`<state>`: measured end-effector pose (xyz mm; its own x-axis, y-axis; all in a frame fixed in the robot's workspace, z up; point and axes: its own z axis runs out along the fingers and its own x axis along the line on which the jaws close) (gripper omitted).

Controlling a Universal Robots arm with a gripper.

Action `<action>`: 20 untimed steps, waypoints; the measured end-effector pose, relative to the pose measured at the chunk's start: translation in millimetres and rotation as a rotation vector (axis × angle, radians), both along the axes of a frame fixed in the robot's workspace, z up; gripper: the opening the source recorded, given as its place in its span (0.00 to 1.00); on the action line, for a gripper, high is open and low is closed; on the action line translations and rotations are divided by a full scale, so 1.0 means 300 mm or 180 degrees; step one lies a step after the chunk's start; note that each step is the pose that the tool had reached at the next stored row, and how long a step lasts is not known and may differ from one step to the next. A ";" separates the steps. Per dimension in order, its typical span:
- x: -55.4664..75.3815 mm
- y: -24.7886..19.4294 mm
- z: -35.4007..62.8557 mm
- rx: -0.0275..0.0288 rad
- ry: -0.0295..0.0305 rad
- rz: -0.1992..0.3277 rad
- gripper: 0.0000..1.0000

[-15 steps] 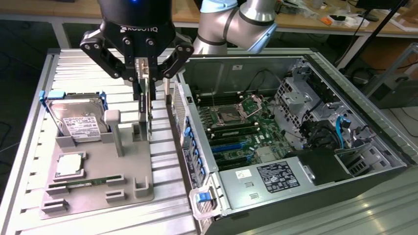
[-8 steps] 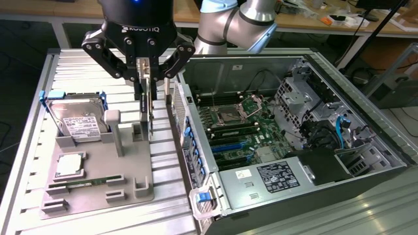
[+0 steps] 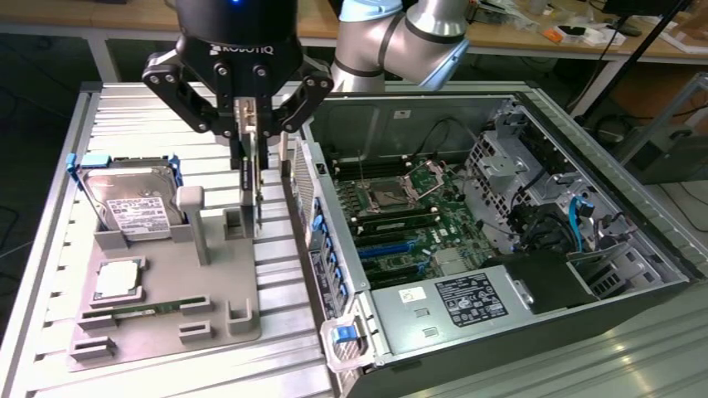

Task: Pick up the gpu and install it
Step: 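Pick up the gpu and move the gpu toward the slot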

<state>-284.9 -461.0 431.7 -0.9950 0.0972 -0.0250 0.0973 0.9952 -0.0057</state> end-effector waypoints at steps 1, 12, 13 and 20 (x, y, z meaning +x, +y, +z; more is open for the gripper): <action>0.001 0.000 0.000 0.0000 0.0000 0.0000 0.27; 0.011 0.000 0.000 0.0000 0.0000 0.0000 0.27; 0.012 0.000 0.000 0.0000 0.0000 0.0000 0.27; 0.023 0.000 0.000 0.0000 0.0000 0.0000 0.27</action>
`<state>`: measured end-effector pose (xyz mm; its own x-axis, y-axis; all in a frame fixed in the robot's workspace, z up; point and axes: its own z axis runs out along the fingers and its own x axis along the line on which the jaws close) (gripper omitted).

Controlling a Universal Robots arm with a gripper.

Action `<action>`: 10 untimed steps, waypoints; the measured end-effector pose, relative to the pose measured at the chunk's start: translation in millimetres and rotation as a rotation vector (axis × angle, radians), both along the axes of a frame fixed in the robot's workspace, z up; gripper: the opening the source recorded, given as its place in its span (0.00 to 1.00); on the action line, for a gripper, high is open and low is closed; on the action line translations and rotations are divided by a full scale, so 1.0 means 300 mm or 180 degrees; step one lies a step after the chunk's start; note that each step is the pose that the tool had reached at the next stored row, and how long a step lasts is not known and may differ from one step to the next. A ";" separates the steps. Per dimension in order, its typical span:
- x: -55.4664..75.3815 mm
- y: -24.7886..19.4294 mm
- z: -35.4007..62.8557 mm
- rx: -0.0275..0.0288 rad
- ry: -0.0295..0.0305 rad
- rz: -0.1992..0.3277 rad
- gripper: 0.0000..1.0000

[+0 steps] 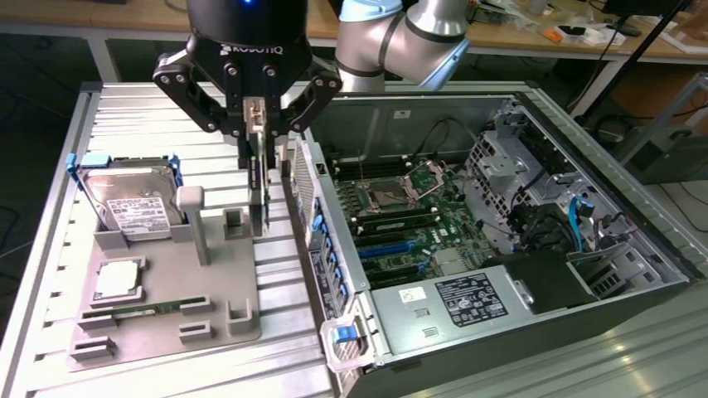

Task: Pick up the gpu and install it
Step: 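Pick up the gpu and move the gpu toward the slot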

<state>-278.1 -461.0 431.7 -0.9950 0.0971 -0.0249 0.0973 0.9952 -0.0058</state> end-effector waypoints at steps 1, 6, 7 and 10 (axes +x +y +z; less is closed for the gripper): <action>0.002 0.000 0.000 0.0000 0.0000 0.0000 0.27; 0.014 0.000 0.000 0.0000 0.0000 0.0000 0.27; 0.016 0.000 0.000 0.0000 0.0000 0.0000 0.27; 0.021 0.000 0.000 0.0000 0.0000 0.0000 0.27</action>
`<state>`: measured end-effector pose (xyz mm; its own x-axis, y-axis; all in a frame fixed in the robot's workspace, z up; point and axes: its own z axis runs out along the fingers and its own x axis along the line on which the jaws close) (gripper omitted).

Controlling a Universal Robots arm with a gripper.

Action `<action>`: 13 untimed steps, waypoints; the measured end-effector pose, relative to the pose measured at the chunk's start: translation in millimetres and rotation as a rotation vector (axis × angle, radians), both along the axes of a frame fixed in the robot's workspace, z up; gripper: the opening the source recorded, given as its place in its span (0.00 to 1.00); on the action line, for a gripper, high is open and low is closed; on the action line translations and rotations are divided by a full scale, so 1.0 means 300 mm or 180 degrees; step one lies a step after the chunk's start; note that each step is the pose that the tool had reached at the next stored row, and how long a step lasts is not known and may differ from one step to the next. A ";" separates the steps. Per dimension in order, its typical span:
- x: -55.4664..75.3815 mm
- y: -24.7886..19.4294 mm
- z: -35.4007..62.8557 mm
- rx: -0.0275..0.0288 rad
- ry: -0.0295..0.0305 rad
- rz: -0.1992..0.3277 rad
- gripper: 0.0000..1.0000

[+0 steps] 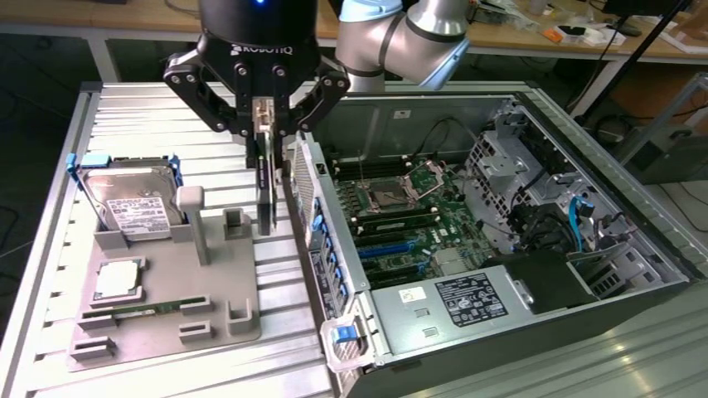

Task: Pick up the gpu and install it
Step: 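Pick up the gpu and move the gpu toward the slot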

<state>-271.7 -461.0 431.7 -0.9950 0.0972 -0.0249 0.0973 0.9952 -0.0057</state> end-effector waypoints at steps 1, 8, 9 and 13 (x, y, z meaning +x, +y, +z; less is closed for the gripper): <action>0.001 0.000 0.000 0.0000 0.0000 0.0000 0.27; 0.013 0.000 0.000 0.0000 0.0000 0.0000 0.27; 0.014 0.000 0.000 0.0000 0.0000 0.0000 0.27; 0.020 0.000 0.000 0.0000 0.0000 0.0000 0.27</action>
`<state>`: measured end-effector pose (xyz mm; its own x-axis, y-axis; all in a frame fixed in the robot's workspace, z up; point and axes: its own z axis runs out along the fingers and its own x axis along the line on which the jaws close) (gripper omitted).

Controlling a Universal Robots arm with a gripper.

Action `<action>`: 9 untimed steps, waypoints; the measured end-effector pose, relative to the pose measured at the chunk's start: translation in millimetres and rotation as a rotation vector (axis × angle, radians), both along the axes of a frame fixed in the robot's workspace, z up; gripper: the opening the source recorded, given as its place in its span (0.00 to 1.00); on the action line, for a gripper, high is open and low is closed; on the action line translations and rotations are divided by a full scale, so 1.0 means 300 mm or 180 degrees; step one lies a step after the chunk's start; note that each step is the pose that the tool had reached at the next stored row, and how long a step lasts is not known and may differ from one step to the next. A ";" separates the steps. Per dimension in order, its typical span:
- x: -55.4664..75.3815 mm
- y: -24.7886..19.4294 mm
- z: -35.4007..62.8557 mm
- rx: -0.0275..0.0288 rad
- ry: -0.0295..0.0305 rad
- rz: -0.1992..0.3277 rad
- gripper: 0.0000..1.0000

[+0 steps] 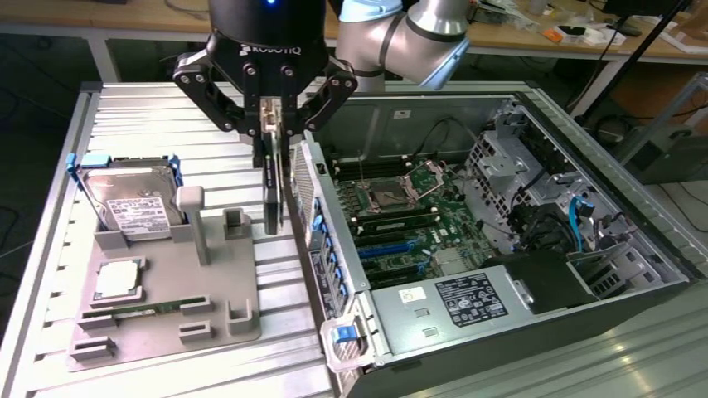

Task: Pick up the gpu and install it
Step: 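Pick up the gpu and move the gpu toward the slot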

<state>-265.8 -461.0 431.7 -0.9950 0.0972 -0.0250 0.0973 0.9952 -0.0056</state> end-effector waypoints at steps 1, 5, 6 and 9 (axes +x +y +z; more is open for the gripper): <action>0.001 0.000 0.000 0.0000 0.0000 0.0000 0.27; 0.007 0.000 0.000 0.0000 0.0000 0.0000 0.27; 0.008 0.000 0.000 0.0000 0.0000 0.0000 0.27; 0.012 0.000 0.000 0.0000 0.0000 0.0000 0.27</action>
